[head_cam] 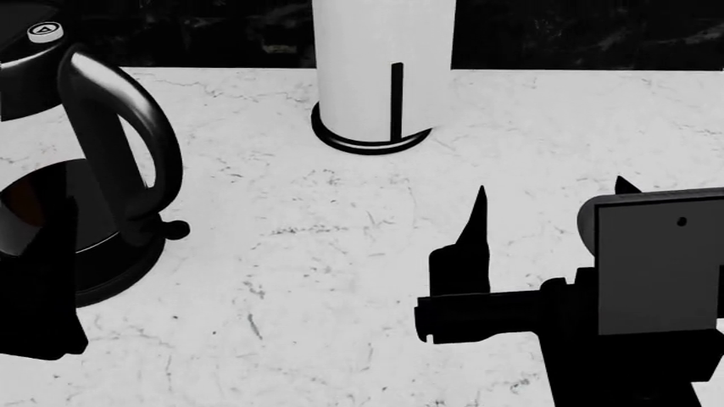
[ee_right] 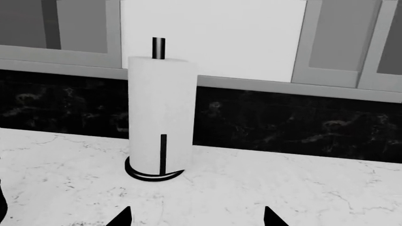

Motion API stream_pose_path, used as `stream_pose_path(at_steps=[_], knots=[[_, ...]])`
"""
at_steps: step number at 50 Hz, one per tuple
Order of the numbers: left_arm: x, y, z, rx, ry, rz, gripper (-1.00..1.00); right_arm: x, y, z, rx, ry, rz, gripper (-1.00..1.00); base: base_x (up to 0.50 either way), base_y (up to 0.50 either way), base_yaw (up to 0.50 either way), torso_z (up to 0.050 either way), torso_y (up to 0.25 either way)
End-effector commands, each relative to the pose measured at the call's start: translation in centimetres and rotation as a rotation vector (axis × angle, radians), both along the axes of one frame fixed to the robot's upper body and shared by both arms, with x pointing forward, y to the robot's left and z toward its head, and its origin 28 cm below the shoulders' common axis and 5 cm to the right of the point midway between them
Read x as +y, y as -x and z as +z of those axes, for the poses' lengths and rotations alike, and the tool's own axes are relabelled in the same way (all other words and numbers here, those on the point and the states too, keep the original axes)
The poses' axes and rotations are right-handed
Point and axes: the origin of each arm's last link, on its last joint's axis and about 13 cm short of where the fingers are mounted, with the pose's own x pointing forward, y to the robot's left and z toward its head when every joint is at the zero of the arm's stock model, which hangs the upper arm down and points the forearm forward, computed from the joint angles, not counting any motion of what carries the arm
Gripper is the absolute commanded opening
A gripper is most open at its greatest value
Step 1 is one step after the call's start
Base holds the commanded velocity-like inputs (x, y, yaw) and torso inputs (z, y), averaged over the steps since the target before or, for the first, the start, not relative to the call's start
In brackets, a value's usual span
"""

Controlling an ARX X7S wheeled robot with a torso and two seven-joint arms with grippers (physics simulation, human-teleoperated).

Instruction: Press the button to open the lid of the electric kettle.

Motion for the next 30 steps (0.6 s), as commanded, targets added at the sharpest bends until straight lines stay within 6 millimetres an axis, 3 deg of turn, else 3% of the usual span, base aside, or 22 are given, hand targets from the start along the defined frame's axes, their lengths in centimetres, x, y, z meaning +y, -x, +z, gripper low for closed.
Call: stream_pose_path(at_steps=[1,12,27,30], knots=[[0.0,0.6,0.4,-0.042,-0.02,0.006,1.0,-0.1,0.0,0.1,-0.016,0.0,0.009,1.0,0.34,0.0,0.0,0.0,0.0],[-0.2,0.9,0.5,-0.039,-0.02,-0.002,1.0,-0.1,0.0,0.0,-0.011,-0.003,0.001,1.0,0.34,0.0,0.0,0.0,0.0],[-0.4,3.9,2.1,-0.059,-0.021,-0.002,1.0,-0.2,0.1,-0.3,-0.01,-0.03,-0.014,1.0,0.0,0.0,0.0,0.0,0.0],[-0.2,4.3,3.4,-0.09,-0.034,0.011,1.0,-0.3,0.0,-0.4,-0.01,-0.033,-0.015,1.0,0.0,0.0,0.0,0.0,0.0]])
